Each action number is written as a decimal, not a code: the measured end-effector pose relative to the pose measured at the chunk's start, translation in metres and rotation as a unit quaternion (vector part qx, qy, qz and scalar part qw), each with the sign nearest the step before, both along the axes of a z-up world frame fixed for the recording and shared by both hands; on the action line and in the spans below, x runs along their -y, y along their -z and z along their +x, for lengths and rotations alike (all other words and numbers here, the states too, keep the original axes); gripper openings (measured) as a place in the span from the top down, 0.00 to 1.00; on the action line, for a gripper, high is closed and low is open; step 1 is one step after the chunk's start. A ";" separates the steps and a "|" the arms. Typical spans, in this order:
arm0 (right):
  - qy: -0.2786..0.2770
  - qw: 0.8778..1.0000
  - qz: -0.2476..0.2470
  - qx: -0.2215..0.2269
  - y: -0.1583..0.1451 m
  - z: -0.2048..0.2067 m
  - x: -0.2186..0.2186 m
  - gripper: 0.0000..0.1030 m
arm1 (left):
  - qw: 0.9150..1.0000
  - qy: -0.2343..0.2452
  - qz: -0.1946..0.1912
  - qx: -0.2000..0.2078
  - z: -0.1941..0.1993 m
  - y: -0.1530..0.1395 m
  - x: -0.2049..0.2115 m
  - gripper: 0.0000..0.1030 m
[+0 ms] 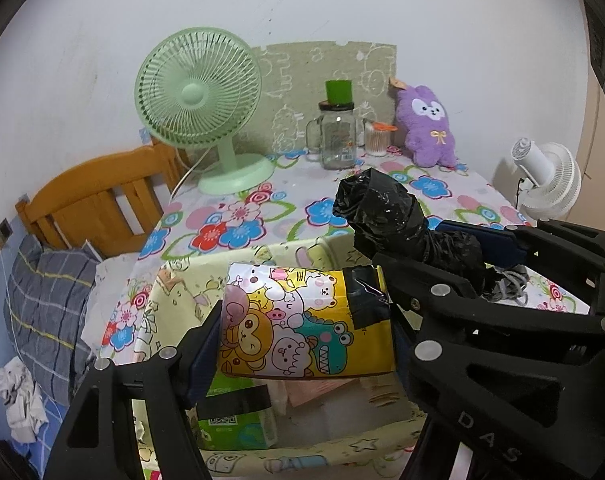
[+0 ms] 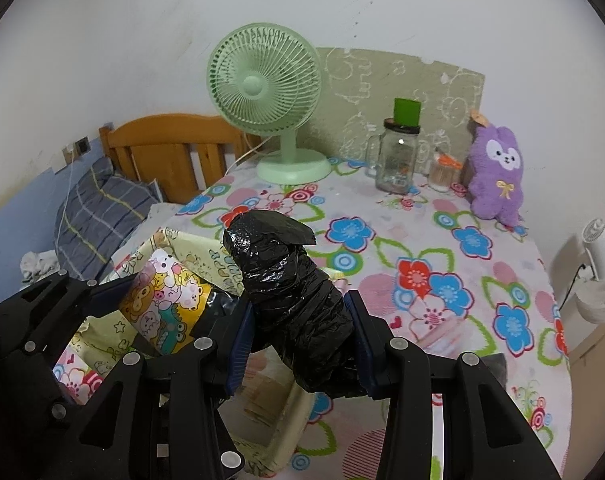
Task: Organize soft objects
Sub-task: 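Carry the yellow pack in the left tool while the right tool carries the umbrella to the box, then release the yellow pack into the box with the left tool while the right tool lowers and releases the umbrella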
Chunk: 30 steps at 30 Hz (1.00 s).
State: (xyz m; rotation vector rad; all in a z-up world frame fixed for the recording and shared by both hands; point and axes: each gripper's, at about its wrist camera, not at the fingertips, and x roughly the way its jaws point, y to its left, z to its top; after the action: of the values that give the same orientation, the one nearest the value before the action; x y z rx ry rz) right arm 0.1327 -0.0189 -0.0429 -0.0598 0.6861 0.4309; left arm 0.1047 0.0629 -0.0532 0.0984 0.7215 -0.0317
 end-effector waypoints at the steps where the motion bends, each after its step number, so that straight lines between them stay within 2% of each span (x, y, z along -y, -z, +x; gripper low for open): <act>1: -0.002 1.000 -0.001 -0.003 0.002 0.002 -0.002 0.54 | 1.000 -0.001 -0.001 -0.004 0.001 0.002 -0.002 0.25; 10: -0.017 1.000 -0.012 -0.014 0.013 0.011 -0.024 0.54 | 0.999 -0.003 -0.014 -0.034 0.001 0.020 -0.018 0.25; 18: -0.039 0.999 -0.010 -0.030 0.023 0.015 -0.043 0.54 | 0.999 -0.001 -0.021 -0.032 -0.003 0.023 -0.023 0.09; 21: -0.048 0.998 -0.007 -0.042 0.027 0.019 -0.048 0.54 | 0.999 -0.009 -0.017 -0.034 -0.001 0.025 -0.026 0.08; 25: -0.056 0.997 -0.014 -0.058 0.034 0.022 -0.053 0.49 | 0.999 -0.017 -0.015 -0.039 0.002 0.028 -0.030 0.08; 28: -0.056 0.996 -0.021 -0.073 0.036 0.021 -0.053 0.40 | 0.999 -0.019 -0.015 -0.041 0.003 0.028 -0.029 0.08; 30: -0.049 0.996 -0.023 -0.067 0.033 0.019 -0.051 0.29 | 0.999 -0.019 -0.013 -0.040 0.002 0.027 -0.028 0.08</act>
State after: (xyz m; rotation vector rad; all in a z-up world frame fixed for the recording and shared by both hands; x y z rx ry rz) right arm 0.1519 0.0319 -0.0763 -0.1099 0.8269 0.5164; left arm 0.1070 0.0910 -0.0805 0.0595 0.8029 -0.0089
